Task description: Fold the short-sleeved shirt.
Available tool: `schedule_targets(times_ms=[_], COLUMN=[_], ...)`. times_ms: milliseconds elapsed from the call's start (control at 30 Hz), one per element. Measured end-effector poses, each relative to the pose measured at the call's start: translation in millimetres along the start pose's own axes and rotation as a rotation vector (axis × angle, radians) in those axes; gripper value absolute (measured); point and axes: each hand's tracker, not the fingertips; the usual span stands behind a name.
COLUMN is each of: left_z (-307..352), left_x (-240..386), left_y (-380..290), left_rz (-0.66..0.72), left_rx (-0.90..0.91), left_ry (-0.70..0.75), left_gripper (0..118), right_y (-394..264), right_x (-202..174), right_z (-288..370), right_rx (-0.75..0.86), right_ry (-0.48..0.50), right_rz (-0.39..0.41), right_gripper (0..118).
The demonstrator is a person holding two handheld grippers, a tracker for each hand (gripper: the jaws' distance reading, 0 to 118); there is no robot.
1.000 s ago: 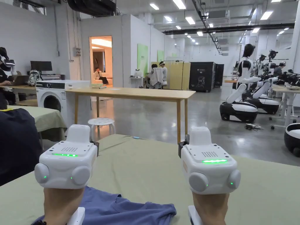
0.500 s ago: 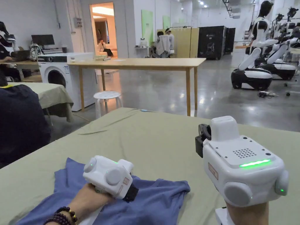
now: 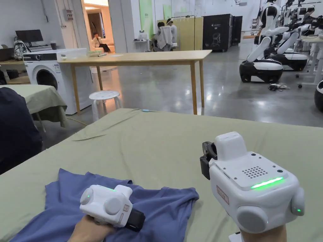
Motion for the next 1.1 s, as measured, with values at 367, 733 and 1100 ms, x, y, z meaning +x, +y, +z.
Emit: schedule_targets(times_ms=[367,733,1100], left_z=[14.6,59.9,111.6], left_x=[-2.6,2.2,148.6], left_y=[-7.3,20.3,109.2], left_rz=[0.022,0.049,-0.196], left_rx=[0.049,0.216,0.427], left_ry=[-0.017,-0.048,-0.239], left_gripper=[0,0,0], right_y=[2.7,5.4,11.9], right_x=[-0.9,17.5,89.5], right_z=[4.6,33.4,118.9], right_rx=[-0.009,-0.012,0.026], right_ry=[0.008,-0.011,-0.166], right_rz=[0.021,0.019,0.037], right_gripper=[0,0,0])
